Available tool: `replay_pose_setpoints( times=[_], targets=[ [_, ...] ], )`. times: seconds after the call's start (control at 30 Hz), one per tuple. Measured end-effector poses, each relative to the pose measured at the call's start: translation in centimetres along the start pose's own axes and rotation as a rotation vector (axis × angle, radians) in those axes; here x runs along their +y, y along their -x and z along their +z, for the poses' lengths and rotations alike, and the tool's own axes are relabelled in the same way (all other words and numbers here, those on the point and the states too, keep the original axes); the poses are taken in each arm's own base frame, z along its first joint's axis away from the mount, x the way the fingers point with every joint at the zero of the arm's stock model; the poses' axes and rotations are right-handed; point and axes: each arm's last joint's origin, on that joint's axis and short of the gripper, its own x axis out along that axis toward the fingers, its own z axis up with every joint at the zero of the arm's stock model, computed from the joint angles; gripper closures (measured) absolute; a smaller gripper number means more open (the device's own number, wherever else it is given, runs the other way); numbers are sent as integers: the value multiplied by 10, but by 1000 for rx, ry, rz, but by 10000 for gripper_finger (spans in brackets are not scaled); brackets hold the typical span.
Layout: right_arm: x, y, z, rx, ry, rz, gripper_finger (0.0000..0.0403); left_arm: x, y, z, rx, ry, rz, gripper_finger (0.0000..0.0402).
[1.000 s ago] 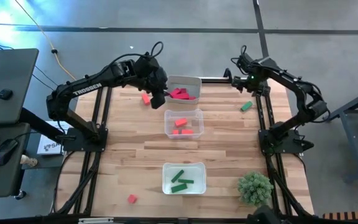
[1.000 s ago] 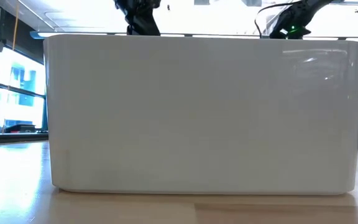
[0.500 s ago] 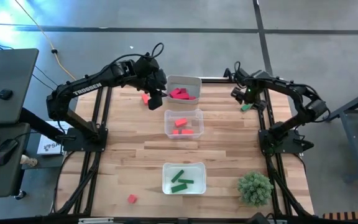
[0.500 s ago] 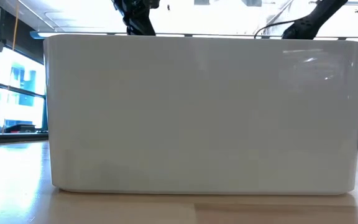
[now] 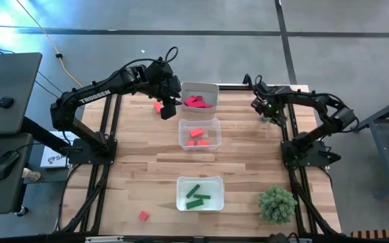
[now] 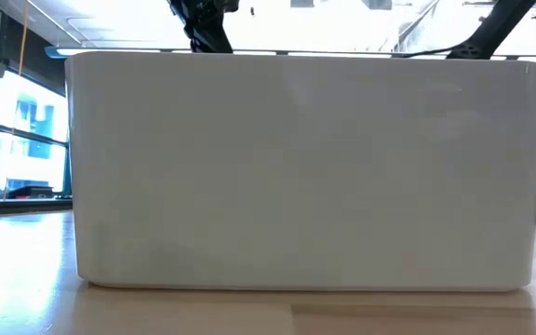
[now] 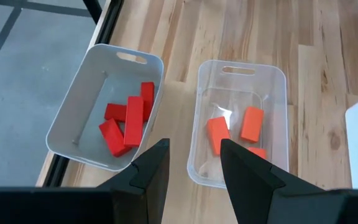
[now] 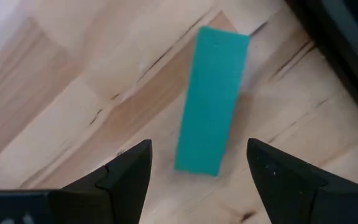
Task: Sort & place blocks by color
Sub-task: Put the green block into the white bin
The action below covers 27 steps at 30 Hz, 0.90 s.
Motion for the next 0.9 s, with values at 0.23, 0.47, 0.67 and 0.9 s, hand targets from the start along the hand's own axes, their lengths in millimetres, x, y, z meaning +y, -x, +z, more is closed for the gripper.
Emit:
replay_pose_setpoints(
  times=[0.23,0.47,0.67,0.9],
  targets=[
    [-7,-8,0,-31,-15,-12,151,1,0,0,0,4,3,268],
    [-8,-10,6,-39,-26,-4,183,7,0,-2,9,16,51,268],
    [-8,-10,10,-57,-27,-2,267,12,1,-3,11,28,67,268],
    [-7,-10,10,-52,30,3,327,12,1,-2,6,28,69,268]
  ],
)
